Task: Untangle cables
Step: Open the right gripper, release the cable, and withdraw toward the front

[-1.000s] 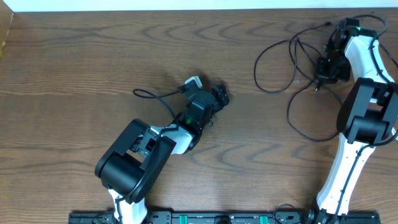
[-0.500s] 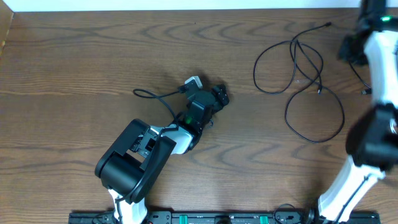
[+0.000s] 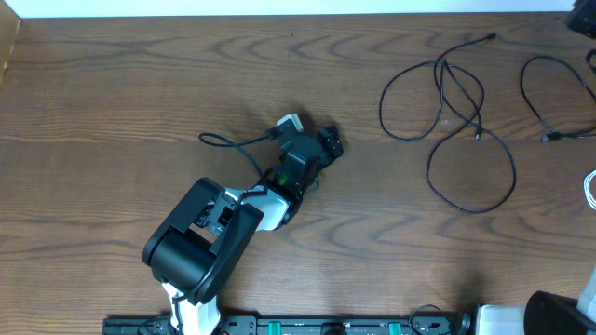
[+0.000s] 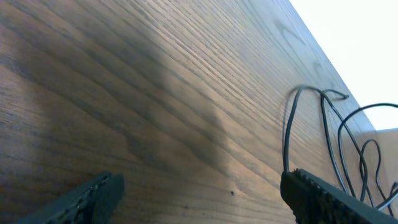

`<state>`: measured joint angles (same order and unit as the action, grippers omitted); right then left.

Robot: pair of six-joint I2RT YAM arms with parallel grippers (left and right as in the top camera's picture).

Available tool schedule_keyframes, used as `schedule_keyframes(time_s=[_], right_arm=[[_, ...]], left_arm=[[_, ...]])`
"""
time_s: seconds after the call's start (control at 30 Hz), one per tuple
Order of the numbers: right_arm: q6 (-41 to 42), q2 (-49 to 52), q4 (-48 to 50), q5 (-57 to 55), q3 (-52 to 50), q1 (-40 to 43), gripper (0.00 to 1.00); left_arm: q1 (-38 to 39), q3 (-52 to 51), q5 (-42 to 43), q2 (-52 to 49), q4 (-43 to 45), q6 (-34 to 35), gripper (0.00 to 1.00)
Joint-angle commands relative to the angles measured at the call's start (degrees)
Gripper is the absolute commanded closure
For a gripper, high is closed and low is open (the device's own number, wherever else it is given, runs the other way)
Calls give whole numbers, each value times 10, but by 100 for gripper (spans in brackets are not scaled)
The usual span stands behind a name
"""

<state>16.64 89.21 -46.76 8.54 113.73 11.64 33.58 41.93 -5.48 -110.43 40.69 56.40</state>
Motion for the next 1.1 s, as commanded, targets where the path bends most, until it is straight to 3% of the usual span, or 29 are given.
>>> schedule_keyframes(time_s=[0.0,0.1,0.23,0.4,0.53,0.8,0.97,1.07], right_arm=[[3,-19,-9,81,-3,-5,87],[-24,-46,-14,76,-20,-5,86],[-35,-115,34,19,-112,-13,82],[-35,-241,164,-5,-320,-31,78],[-43,-338,283,-5,-484,-42,75],[-44,-537,355,54,-704,-42,71],[-76,-651,349,54,-759,-33,64],[-82,-702,355,53,-756,-21,61]], left_arm=[[-17,-34,95,-19,-42,-59,11],[-32,-34,143,30,-59,-151,11],[-32,-34,120,140,-174,-221,11],[-33,-34,88,282,-310,-361,11],[-33,-34,39,384,-413,-420,10],[-33,-34,-159,531,-552,-433,10],[-33,-34,-246,581,-558,-433,11],[-33,-35,-248,588,-559,-433,10]])
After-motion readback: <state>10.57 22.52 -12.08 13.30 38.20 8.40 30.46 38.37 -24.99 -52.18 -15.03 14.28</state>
